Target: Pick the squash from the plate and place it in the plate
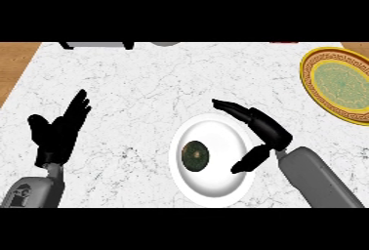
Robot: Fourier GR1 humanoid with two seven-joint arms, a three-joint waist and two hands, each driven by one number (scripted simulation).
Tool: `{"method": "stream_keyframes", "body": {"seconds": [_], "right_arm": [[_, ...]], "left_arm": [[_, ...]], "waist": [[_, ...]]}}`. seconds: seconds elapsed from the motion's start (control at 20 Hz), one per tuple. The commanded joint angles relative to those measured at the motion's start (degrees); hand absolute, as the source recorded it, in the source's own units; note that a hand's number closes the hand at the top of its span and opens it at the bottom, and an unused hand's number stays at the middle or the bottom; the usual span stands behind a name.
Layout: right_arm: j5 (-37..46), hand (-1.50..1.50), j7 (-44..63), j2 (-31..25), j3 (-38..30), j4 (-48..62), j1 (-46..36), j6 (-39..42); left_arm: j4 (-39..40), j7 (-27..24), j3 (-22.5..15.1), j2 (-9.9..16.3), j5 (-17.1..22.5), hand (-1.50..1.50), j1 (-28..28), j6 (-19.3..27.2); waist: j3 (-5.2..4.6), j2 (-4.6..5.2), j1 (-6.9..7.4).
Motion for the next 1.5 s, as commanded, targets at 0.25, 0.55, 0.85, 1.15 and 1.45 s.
{"method": "stream_keyframes", "body": {"seconds": [0.25, 0.55, 0.85, 1.15, 1.45], "right_arm": [[10.2, -1.5, 13.6, 1.1, 5.3, -6.7, -0.7, 4.4], [16.5, -1.5, 14.6, -1.1, 3.0, -3.6, -2.8, 6.4], [24.0, -1.5, 20.5, 3.3, 4.8, -3.8, -2.4, 8.9], [29.2, -1.5, 26.7, 10.3, 6.5, -6.3, -0.3, 11.8], [34.9, -1.5, 21.4, 14.8, 1.5, 6.6, -5.5, 8.6]], "left_arm": [[1.5, 0.0, 1.3, -0.7, -1.3, 0.0, -1.7, -0.4], [2.3, 0.9, 1.1, -3.0, -2.2, 0.0, -3.2, 0.6], [-1.3, 3.4, 3.5, -0.4, -1.3, 0.0, -0.6, -2.5], [-1.9, -1.6, 2.9, -2.7, -3.2, 0.0, 3.6, -3.1], [-1.8, 3.1, 4.0, -3.4, -4.0, 0.0, -1.2, -2.5]], "waist": [[-0.01, -0.06, -0.22], [0.01, 0.08, -0.1], [0.02, 0.04, 0.13], [0.01, 0.01, 0.09], [0.02, 0.12, 0.26]]}}
